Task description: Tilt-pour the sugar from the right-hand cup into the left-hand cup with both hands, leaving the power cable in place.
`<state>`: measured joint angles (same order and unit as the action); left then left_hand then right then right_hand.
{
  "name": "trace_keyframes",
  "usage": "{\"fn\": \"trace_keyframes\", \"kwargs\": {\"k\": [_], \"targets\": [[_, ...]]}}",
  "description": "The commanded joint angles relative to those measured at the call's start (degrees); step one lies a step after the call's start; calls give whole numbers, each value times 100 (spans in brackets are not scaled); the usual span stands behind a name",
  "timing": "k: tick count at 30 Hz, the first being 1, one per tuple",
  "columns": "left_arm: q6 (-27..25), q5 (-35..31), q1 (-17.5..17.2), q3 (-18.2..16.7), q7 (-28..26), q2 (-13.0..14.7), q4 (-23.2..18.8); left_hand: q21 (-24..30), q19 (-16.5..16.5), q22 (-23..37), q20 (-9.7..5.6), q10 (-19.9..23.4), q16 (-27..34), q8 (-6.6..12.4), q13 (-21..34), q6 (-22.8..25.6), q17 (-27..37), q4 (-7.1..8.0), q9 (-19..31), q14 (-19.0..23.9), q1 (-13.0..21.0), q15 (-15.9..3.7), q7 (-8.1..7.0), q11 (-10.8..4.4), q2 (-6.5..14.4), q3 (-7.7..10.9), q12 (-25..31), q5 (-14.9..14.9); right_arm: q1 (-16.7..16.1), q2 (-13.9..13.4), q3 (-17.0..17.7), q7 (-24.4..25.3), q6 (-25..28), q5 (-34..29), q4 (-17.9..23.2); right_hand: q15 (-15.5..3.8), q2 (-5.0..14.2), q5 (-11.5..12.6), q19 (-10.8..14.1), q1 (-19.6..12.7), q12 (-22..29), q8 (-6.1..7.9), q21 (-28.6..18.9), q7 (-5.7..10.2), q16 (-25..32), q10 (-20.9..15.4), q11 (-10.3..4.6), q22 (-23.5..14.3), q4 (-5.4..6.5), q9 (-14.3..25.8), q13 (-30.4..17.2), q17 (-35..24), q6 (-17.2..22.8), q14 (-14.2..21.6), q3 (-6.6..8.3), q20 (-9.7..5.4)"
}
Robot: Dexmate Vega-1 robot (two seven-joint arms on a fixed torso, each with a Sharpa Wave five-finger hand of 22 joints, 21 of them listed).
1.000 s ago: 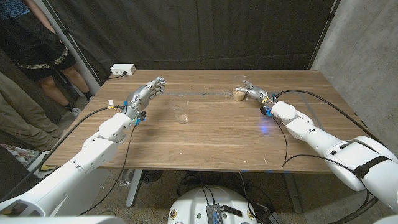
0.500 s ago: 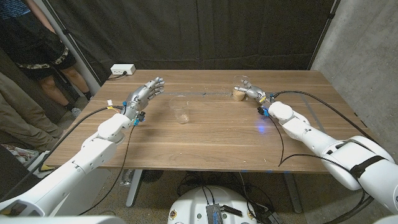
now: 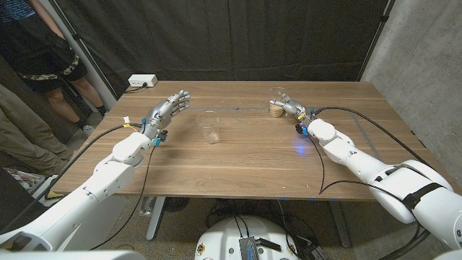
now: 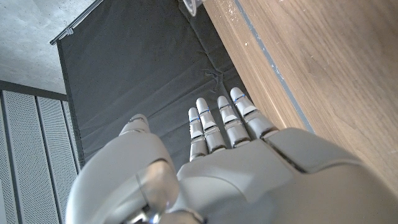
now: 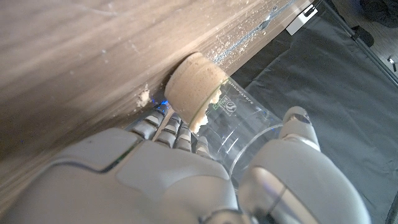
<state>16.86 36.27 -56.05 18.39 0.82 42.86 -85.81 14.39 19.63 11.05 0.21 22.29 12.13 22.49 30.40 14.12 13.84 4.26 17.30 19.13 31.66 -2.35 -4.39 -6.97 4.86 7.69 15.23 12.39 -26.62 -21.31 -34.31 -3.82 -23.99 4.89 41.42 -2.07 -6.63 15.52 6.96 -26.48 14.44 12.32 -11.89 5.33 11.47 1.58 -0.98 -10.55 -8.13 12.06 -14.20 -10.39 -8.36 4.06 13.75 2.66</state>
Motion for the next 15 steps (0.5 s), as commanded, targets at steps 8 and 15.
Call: {"fn": "trace_keyframes", "kwargs": {"k": [8,15], "targets": [[-51,4,40,-2,5,-21,39,-3,-6,19,17,49,15,27,24,58,7,-21,1,62,23,-505,-14,-1,9,25,3,-4,312,556,-18,478,-627,-1,-1298,-474,164,-50,388,-187,186,126,-78,199,166,-288,-205,-35,5,42,-110,-93,147,412,94,75],[-45,-20,118,36,54,-66,82,-7,-6,20,9,50,13,26,25,56,7,-23,0,60,21,-507,-15,13,8,24,1,-4,378,682,15,645,-855,60,-1660,-579,248,-66,494,-269,316,215,-106,302,233,-452,-291,-44,4,71,-204,-159,292,620,146,6]]}}
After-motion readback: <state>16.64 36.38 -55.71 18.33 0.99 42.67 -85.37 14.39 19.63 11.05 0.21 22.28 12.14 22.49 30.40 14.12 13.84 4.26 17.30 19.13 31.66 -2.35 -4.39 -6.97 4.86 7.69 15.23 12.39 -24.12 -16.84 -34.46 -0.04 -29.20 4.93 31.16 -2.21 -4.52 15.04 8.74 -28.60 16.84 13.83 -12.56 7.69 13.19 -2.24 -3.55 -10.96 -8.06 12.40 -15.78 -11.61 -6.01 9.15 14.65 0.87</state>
